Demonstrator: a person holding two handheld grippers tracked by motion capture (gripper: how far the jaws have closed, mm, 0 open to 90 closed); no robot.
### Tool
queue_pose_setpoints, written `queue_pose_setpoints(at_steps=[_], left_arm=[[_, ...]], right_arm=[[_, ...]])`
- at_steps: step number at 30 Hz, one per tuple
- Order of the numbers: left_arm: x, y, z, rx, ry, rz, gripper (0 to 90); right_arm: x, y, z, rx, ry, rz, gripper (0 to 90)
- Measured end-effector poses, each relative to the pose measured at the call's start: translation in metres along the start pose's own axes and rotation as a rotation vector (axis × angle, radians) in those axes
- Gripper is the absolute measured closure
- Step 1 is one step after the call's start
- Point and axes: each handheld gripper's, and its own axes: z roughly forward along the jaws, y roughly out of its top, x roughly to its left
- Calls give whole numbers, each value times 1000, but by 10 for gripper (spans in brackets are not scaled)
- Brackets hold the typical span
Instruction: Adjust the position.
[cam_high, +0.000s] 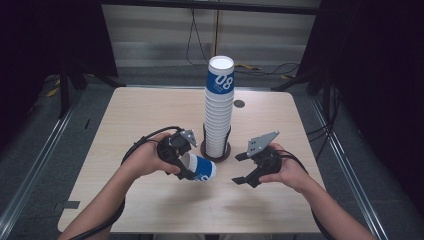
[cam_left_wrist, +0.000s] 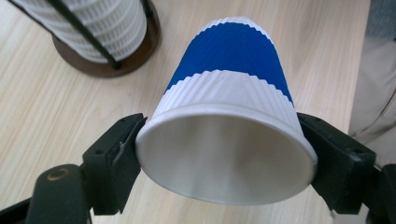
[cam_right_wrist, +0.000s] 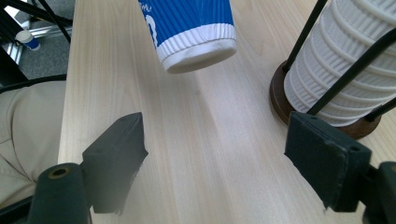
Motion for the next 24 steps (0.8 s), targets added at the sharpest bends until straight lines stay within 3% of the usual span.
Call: queue_pose_setpoints(at_steps=[6, 8, 13, 14, 18, 20, 24], left_arm=[[2, -4, 0, 43, 10, -7, 195], [2, -4, 0, 83, 11, 8, 194], [2, -5, 3, 127, 7, 14, 190], [1, -6, 4, 117, 20, -2, 189], [3, -5, 3, 148, 24, 9, 185], [4, -6, 3, 198, 16, 18, 184], [5, -8, 4, 213, 11, 1, 183]], right_arm=[[-1, -2, -2, -4, -3, 4, 193], [-1, -2, -2, -5, -2, 7, 193], [-1, -3, -2, -1, -4, 10, 193], [-1, -3, -2, 2, -4, 10, 193], [-2, -4, -1, 14, -7, 8, 193], [-2, -4, -2, 20, -10, 5, 191], [-2, -4, -2, 16, -12, 12, 191]])
